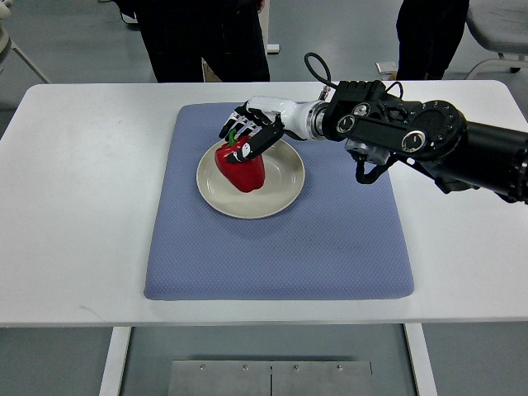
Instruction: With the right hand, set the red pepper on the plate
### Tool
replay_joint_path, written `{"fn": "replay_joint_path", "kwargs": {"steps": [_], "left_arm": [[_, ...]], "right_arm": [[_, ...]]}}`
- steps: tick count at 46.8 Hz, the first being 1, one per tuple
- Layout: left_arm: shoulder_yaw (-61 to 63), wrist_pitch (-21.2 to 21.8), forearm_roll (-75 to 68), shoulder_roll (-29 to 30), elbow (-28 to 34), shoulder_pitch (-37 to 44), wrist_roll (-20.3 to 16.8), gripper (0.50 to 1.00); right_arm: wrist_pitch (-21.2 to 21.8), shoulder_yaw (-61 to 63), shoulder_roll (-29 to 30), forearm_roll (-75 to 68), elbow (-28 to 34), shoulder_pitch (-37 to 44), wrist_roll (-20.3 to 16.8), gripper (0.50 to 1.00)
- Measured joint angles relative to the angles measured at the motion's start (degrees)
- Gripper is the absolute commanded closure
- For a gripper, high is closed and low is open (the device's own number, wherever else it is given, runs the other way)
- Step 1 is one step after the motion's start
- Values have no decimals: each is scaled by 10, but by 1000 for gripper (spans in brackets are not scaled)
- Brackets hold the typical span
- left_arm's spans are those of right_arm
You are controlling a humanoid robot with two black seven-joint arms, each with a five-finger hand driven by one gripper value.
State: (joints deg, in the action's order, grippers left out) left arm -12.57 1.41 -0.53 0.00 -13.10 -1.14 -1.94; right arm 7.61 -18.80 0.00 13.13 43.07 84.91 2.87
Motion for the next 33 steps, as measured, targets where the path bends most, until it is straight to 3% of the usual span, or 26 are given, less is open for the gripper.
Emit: {"fn": "replay_joint_path", "kwargs": {"steps": [24,33], "left_arm": [[0,0,0,0,0,0,0,500],[0,0,0,0,0,0,0,500]], "right_arm": [[-4,2,0,1,-11,2,3,500],[-15,82,0,0,-15,-13,7,500]]}}
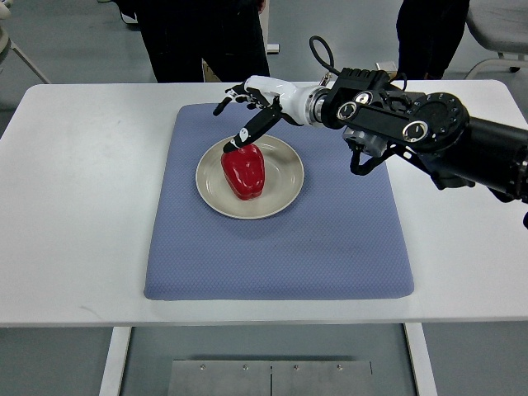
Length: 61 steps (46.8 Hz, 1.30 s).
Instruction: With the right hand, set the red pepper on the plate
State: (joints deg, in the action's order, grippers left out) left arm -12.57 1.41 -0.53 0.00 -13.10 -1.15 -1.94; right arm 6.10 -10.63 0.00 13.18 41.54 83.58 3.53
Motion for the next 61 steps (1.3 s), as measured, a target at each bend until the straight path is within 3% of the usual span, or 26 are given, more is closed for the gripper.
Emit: {"fn": "replay_joint_path", "kwargs": {"steps": [13,28,36,42,61], "left_arm": [[0,0,0,0,0,0,0,500],[0,0,0,0,0,0,0,500],[0,0,0,0,0,0,0,500],[0,0,0,0,0,0,0,500],[0,0,0,0,0,0,0,500]], "right_arm": [[-2,139,0,-1,1,-62,2,500],[-2,171,-32,0,4,-106,3,500],[4,308,-52,-4,-3,-173,1,500],[7,400,-58,-13,-18,-220,-3,500],[30,525,-92,-119,-100,-294,-2,500]]}}
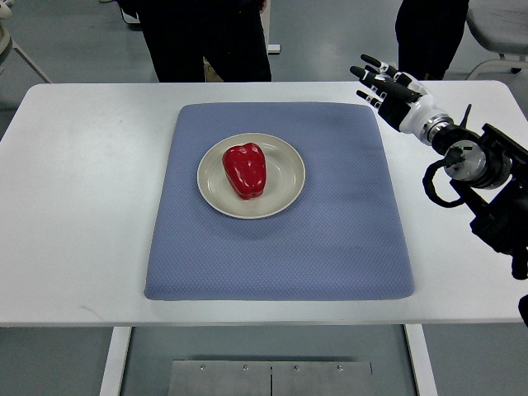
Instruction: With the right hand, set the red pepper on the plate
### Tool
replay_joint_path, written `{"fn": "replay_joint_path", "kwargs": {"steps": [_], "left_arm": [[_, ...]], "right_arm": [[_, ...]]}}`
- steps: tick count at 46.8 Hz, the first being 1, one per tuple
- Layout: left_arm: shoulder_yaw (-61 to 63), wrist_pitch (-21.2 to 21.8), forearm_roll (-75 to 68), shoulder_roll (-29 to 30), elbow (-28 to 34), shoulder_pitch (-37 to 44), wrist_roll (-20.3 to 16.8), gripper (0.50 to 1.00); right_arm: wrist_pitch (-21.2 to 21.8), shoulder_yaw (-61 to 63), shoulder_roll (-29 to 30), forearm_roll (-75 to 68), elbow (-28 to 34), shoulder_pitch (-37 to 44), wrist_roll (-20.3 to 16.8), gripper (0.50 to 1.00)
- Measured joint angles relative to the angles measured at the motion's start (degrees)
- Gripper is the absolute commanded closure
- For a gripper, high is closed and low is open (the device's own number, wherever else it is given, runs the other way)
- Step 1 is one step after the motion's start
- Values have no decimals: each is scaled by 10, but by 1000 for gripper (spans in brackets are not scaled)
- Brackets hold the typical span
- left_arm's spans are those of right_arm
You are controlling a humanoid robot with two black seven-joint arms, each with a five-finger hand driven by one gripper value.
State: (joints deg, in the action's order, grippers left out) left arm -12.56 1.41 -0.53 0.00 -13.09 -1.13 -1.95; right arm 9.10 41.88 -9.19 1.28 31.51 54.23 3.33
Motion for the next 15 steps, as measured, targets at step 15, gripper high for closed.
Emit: {"fn": "replay_joint_path", "kwargs": {"steps": [15], "left_arm": [[0,0,0,0,0,0,0,500]], "right_arm": [[35,54,-18,-10,-38,-48,3,500]]}}
